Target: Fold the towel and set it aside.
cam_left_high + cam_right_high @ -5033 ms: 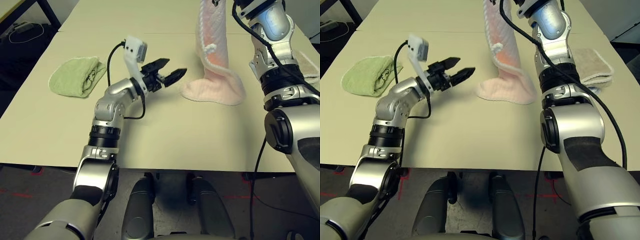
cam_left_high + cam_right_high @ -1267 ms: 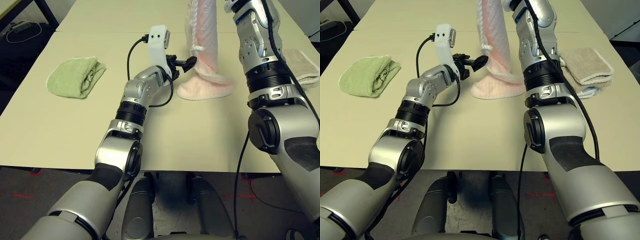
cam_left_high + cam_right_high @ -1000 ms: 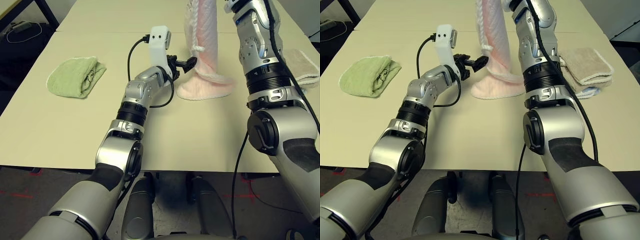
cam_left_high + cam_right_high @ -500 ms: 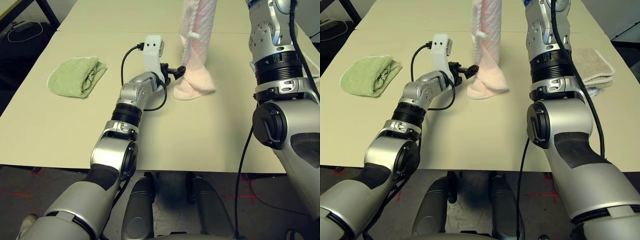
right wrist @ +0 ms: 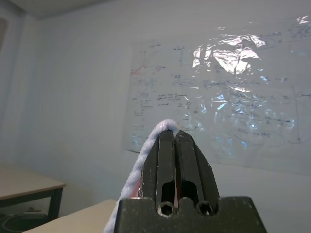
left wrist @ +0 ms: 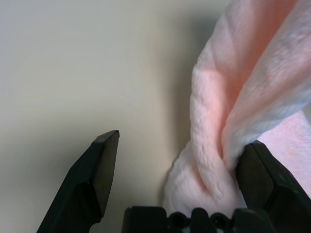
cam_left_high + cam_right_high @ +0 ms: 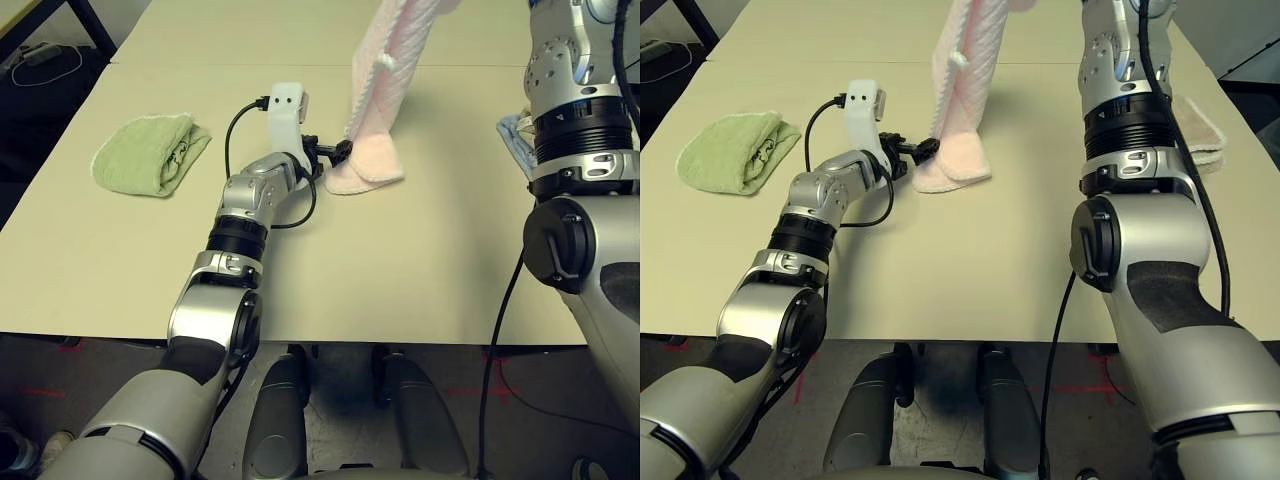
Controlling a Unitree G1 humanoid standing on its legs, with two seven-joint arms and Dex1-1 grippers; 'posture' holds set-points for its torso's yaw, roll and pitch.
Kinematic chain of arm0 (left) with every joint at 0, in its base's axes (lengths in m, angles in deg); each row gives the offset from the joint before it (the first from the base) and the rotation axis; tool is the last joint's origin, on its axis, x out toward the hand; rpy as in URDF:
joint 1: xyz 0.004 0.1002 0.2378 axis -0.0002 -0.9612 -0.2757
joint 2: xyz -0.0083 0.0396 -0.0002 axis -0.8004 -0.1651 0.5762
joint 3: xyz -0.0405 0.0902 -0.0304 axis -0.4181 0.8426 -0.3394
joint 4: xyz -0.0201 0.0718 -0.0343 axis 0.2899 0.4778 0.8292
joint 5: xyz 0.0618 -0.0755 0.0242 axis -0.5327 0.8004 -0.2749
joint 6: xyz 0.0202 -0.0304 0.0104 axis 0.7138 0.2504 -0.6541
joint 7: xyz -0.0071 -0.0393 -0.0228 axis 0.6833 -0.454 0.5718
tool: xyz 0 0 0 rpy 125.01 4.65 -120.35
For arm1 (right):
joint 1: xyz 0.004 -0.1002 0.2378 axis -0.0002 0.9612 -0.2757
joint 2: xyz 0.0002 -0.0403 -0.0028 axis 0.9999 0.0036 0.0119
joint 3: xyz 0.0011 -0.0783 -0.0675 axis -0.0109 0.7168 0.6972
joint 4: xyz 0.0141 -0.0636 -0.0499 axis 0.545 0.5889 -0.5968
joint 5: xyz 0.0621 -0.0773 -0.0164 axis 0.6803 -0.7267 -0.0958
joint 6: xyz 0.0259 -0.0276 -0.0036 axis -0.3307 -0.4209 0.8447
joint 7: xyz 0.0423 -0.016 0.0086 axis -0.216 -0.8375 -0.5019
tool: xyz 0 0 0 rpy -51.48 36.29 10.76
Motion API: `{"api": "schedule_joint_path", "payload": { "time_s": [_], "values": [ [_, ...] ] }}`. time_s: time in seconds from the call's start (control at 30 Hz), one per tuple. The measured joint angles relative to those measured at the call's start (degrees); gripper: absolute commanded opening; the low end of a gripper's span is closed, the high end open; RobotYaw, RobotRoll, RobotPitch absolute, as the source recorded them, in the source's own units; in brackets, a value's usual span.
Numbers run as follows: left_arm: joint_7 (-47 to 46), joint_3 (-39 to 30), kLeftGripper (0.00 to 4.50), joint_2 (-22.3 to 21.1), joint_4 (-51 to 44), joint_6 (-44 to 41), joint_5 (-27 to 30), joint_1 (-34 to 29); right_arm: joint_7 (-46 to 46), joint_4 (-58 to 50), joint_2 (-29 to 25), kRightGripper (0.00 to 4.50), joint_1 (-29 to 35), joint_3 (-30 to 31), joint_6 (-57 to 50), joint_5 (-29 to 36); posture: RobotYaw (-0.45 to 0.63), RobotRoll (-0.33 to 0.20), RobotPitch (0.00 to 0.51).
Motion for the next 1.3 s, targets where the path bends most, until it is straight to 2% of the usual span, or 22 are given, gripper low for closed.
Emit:
{"api": "schedule_joint_path", "payload": {
  "time_s": [0.4, 0.7, 0.9, 1.03, 1.3],
  "values": [
    [2.0, -0.9, 4.50, 0.6, -3.4, -0.8, 2.6, 0.2, 1.4, 3.2, -3.6, 0.02, -2.6, -0.1, 2.7, -1.8, 0.06, 0.000, 0.218],
    [3.4, -0.9, 4.50, -0.9, -4.7, -1.0, 2.9, 0.4, 1.6, 4.9, -5.9, 0.02, -3.2, -0.3, 4.0, -2.0, 0.05, 0.000, 0.220],
    [3.6, -0.9, 4.50, -1.7, -6.6, -2.2, 3.1, -0.1, 2.0, 0.1, -2.3, 0.02, 0.3, 0.1, 1.5, -1.8, 0.06, 0.000, 0.214],
    [4.1, -1.3, 4.50, -0.3, -9.2, -2.7, 4.4, 0.2, 2.6, -4.1, 0.6, 0.02, 2.6, 0.7, -2.4, -1.8, 0.06, 0.000, 0.210],
    [5.3, -0.9, 4.50, 2.2, -10.5, -4.2, 6.3, 1.1, 2.8, -6.4, 0.8, 0.02, 2.6, 1.0, -4.0, -1.8, 0.06, 0.000, 0.214]
  ]
}}
